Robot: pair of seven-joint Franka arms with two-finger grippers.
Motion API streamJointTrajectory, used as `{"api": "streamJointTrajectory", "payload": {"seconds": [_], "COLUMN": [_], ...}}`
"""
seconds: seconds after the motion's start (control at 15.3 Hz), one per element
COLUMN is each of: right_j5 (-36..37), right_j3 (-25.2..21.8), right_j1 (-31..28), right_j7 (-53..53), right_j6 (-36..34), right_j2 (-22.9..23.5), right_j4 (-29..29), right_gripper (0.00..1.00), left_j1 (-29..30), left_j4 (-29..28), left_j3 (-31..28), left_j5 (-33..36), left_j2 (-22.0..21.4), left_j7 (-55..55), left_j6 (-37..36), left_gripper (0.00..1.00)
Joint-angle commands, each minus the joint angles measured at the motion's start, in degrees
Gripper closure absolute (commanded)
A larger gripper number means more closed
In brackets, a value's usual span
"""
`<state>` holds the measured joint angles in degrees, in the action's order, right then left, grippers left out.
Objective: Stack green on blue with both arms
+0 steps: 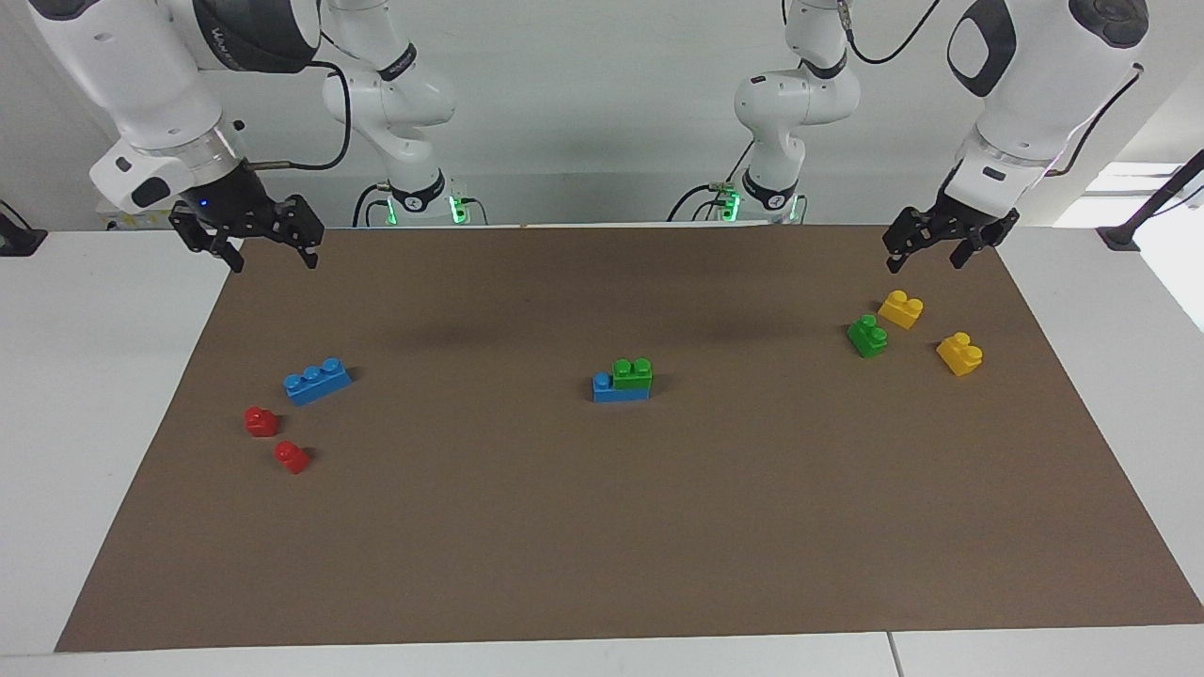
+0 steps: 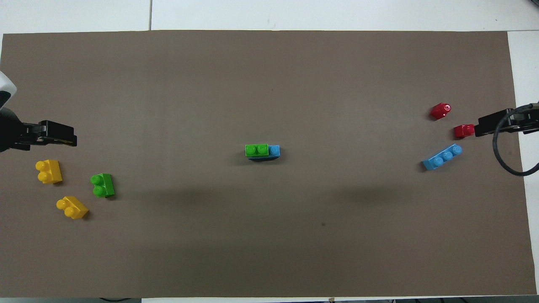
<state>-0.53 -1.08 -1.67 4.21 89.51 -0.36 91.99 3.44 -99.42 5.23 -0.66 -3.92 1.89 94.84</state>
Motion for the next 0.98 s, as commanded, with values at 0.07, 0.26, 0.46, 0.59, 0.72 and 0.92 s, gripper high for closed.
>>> {"api": "streamJointTrajectory", "payload": {"seconds": [0.07, 0.26, 0.46, 0.59, 0.72, 0.92], "right_j5": [0.8, 0.8, 0.8, 0.8, 0.8, 0.8], "right_j3": [0.7, 0.7, 0.7, 0.7, 0.7, 0.7], "right_j1": [-0.7, -0.6, -0.6, -0.6, -0.6, -0.6], "right_j7": [-1.0, -1.1, -1.1, -1.1, -1.1, -1.1], "right_j6": [-0.7, -0.8, -0.9, -0.9, -1.0, -1.0], "right_j2": [-0.1, -0.1, -0.2, -0.2, -0.2, -0.2], "right_j4": [-0.1, -0.1, 0.0, 0.0, 0.0, 0.0], "right_gripper": [0.0, 0.0, 0.0, 0.0, 0.0, 0.0], "left_j1": [-0.2, -0.6, -0.6, -0.6, -0.5, -0.6], "left_j4": [-1.3, -1.3, -1.5, -1.5, -1.6, -1.6], "left_j3": [-0.6, -0.5, -0.4, -0.4, -0.4, -0.4], "left_j5": [-0.9, -0.8, -0.8, -0.8, -0.8, -0.8], "left_j2": [-1.8, -1.8, -1.8, -1.8, -1.8, -1.8], "left_j7": [0.3, 0.4, 0.2, 0.2, 0.1, 0.5], "left_j6": [-0.3, -0.1, -0.2, 0.0, 0.1, -0.5], "left_gripper": [0.0, 0.0, 0.0, 0.0, 0.0, 0.0]}}
